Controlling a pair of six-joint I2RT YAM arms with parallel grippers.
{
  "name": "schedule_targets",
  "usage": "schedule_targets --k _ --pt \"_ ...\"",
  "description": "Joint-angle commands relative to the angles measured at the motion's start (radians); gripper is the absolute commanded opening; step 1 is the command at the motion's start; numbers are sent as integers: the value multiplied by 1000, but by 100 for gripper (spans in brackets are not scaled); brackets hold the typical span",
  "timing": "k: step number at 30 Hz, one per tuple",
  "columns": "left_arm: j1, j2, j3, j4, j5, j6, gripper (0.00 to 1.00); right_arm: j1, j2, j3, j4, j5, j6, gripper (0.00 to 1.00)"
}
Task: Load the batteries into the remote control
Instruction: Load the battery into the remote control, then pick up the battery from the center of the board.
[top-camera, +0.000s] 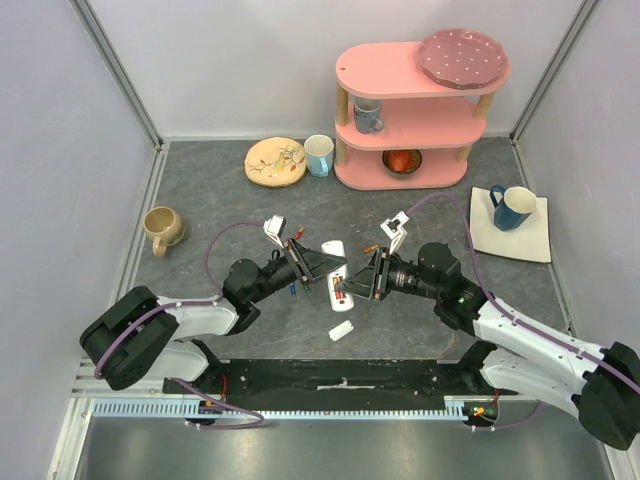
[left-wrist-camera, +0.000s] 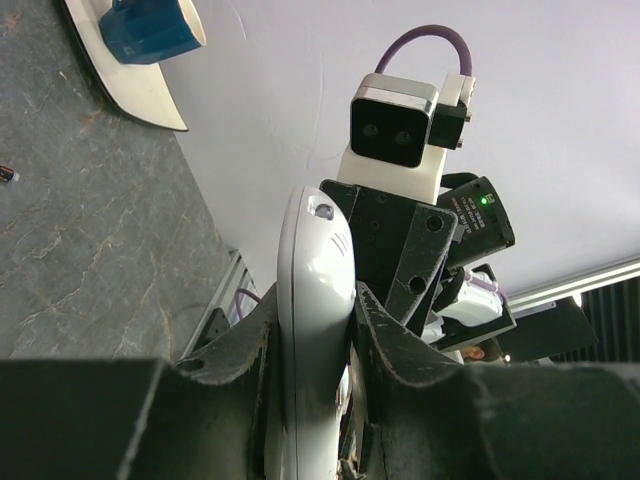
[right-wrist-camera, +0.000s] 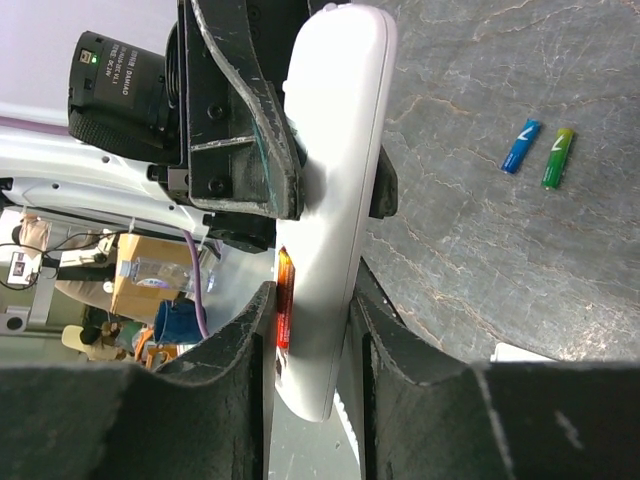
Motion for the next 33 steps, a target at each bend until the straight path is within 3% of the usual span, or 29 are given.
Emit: schedule_targets --k 1,3,9,17,21,24,27,28,33 --pt "-40 -37 42 421 7 -17 2 8 16 30 -59 66 -61 43" --pt "-40 -38 32 421 -2 -10 2 10 6 40 -69 68 -61 53" --pt "-38 -22 3 422 -19 17 2 8 -34 79 -131 59 -77 66" --pt "11 -12 -36 407 -16 34 2 -30 -126 207 -383 80 -227 74" --pt "49 -40 -56 365 3 45 2 -32 -143 270 -535 198 -364 76" --pt "72 -81 -65 274 44 74 2 -32 -122 267 -647 402 -419 77" --pt "75 -201 -42 -8 67 169 2 -32 -53 247 -736 661 -418 73" --pt "75 -274 -33 -168 72 242 2 -33 -13 238 -750 736 -412 72" --pt "75 -454 -88 -322 0 327 2 -33 45 181 -683 812 -424 70"
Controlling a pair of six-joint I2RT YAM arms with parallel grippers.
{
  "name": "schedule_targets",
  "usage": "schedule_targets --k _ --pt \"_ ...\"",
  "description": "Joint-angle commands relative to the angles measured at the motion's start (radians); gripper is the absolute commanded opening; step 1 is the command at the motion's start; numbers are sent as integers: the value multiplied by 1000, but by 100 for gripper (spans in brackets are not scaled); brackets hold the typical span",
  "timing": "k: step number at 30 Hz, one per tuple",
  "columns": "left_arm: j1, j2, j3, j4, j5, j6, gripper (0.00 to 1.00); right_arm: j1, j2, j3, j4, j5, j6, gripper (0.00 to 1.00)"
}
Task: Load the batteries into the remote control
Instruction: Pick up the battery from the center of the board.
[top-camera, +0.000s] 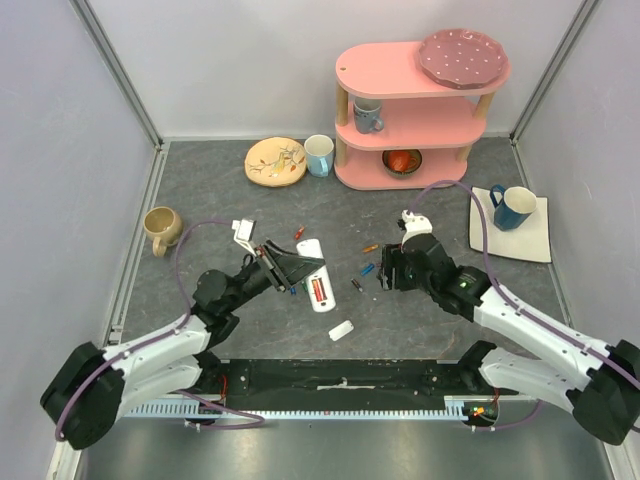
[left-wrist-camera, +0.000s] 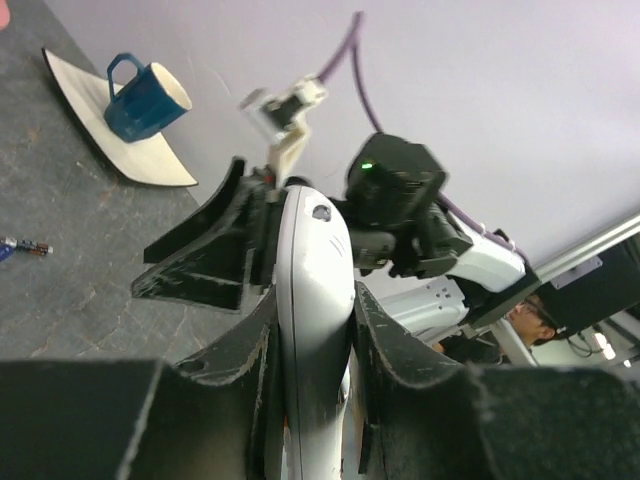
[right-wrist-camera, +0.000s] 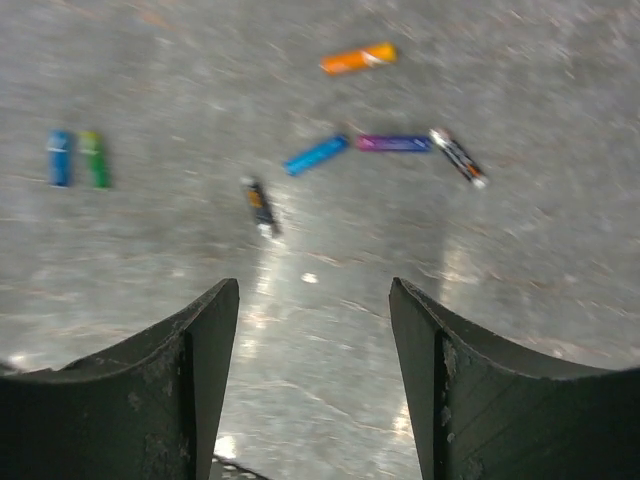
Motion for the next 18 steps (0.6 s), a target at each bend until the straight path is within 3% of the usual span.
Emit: schedule_targets --k 1,7,10,11,18 --pt "4 -149 -34 -144 -43 142 2 -1 44 -25 -13 207 -38 70" --pt "4 -225 -151 -65 -86 109 2 -18 174 8 44 235 -60 70" --pt "5 -222 -191 12 -77 64 2 -50 239 17 70 239 20 60" --pt "8 -217 -197 26 -74 49 2 -61 246 17 73 235 29 53" --pt "22 -163 -171 55 92 21 2 -75 298 21 178 126 43 54"
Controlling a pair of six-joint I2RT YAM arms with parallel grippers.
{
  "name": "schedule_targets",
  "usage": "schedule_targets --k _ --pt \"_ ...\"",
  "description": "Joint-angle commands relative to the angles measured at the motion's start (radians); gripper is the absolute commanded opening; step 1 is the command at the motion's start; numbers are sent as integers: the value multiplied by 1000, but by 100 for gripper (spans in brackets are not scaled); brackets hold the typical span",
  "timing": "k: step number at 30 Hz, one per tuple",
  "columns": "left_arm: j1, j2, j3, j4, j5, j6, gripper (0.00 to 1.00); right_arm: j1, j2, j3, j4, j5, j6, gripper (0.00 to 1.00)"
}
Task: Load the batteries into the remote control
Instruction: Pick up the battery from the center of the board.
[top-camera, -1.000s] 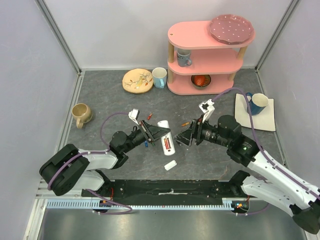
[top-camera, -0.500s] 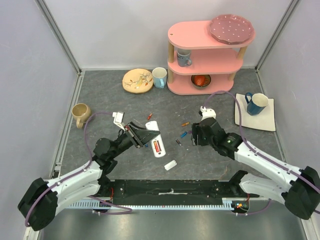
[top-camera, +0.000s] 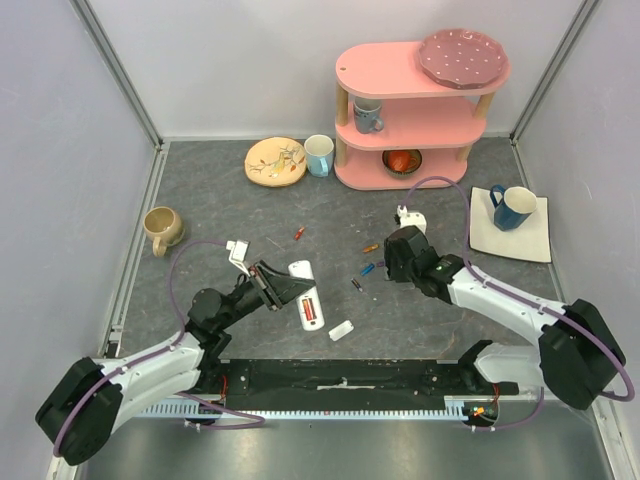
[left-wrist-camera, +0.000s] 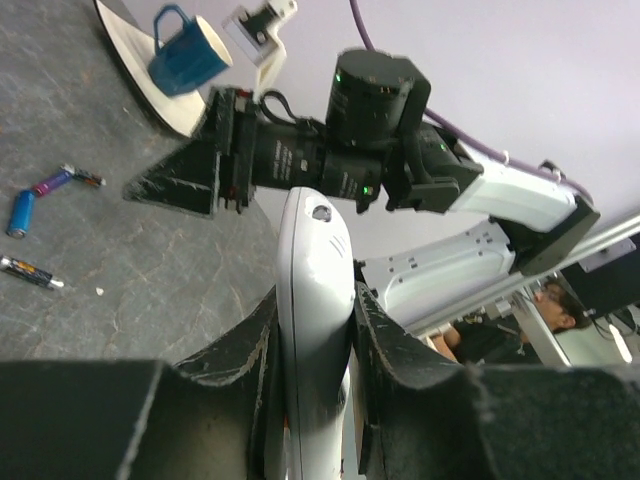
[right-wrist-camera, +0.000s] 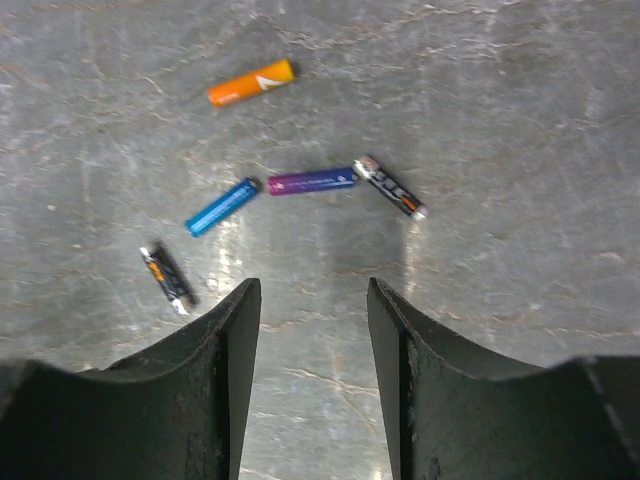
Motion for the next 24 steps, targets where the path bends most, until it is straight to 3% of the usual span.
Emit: schedule_targets --k 1,5,10,24 --pt "4 17 22 89 94 -23 2 -10 51 54 100 -36 76 55" --pt "4 -9 -20 105 29 -28 2 -36 113 48 135 -81 209 63" --pt "4 -75 -37 79 -8 -10 2 -45 144 1 209 -64 380 60" --pt "4 -140 -44 55 -5 20 2 -63 165 -13 217 -48 420 53"
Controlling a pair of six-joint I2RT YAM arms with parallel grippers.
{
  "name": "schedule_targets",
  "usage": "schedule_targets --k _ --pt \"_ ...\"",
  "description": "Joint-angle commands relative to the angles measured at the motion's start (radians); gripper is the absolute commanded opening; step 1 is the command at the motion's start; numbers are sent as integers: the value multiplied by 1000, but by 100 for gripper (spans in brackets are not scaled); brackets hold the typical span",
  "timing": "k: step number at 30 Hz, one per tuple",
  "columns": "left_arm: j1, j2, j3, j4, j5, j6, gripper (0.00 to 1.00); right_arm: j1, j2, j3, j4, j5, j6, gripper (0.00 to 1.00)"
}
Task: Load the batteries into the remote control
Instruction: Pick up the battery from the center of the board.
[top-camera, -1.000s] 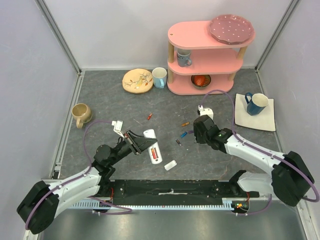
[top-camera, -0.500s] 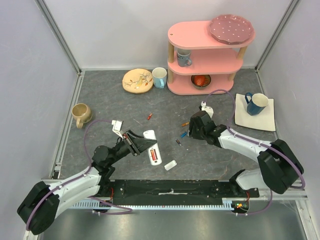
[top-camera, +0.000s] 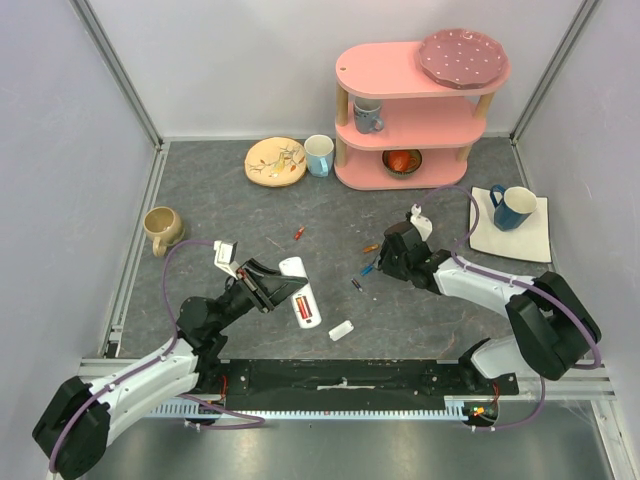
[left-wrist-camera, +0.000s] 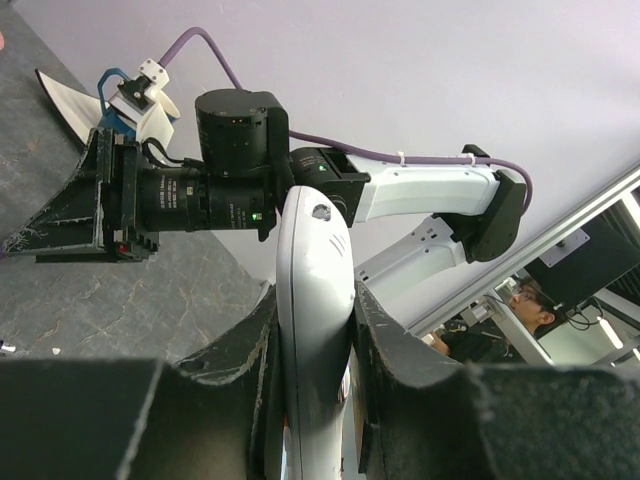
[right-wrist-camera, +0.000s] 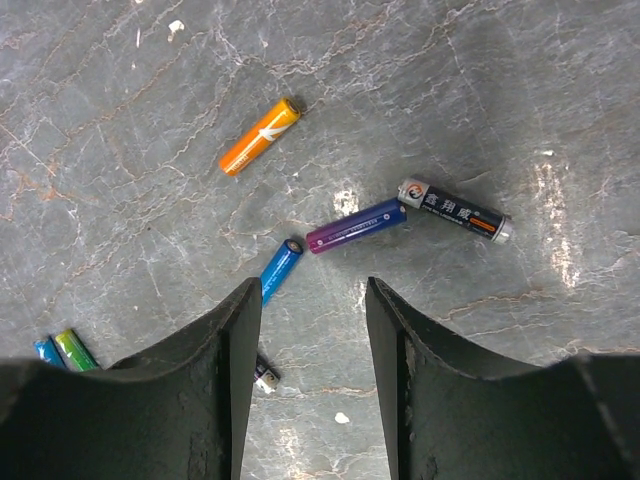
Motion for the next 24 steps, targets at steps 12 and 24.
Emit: schedule_targets --k 12,24 --pt "4 13 -44 41 -6 7 2 -11 -33 -7 28 48 9 57" --pt "4 0 -66 28 -13 0 2 -29 79 46 -17 57 129 49"
